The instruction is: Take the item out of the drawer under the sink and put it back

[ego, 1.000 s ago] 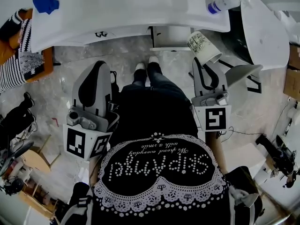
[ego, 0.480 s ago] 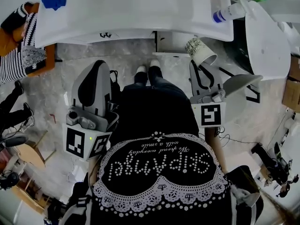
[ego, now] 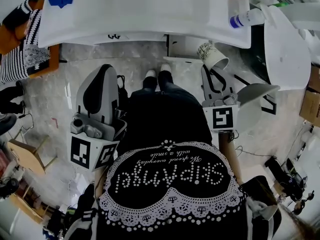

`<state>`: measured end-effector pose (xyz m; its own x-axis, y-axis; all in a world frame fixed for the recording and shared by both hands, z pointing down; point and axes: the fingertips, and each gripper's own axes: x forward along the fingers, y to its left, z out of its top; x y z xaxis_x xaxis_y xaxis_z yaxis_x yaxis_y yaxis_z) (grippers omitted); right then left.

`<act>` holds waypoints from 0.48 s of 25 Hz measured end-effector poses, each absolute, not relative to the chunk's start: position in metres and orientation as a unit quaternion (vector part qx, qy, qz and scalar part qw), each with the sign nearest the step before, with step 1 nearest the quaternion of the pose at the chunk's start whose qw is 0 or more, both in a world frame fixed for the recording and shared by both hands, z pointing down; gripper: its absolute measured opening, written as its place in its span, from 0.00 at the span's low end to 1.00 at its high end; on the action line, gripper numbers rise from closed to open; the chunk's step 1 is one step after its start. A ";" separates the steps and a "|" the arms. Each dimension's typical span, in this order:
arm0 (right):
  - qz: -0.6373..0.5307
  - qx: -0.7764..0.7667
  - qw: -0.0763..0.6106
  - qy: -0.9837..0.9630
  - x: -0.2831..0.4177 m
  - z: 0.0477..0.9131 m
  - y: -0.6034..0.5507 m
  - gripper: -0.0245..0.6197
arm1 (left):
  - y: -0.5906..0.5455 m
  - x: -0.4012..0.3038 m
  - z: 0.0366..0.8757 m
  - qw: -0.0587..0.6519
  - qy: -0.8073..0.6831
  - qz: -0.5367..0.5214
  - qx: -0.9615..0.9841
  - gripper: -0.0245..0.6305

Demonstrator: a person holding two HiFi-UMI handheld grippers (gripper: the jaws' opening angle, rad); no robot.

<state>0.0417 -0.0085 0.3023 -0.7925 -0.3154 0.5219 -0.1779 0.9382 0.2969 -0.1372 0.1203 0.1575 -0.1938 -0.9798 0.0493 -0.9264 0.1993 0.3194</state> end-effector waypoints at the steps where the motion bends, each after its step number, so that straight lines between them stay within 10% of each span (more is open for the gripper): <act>1: -0.115 0.129 0.294 -0.940 0.042 0.305 -0.010 0.08 | 0.119 -0.137 0.159 0.128 -0.767 -0.108 0.619 0.04; 12: -0.098 0.113 0.300 -0.942 0.049 0.325 -0.028 0.08 | 0.108 -0.129 0.164 0.132 -0.778 -0.106 0.605 0.04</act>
<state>0.0490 -0.0281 0.3247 -0.7943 -0.2723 0.5431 -0.1542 0.9550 0.2533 -0.1293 0.1084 0.1640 -0.2324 -0.9696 0.0770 -0.9138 0.2448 0.3240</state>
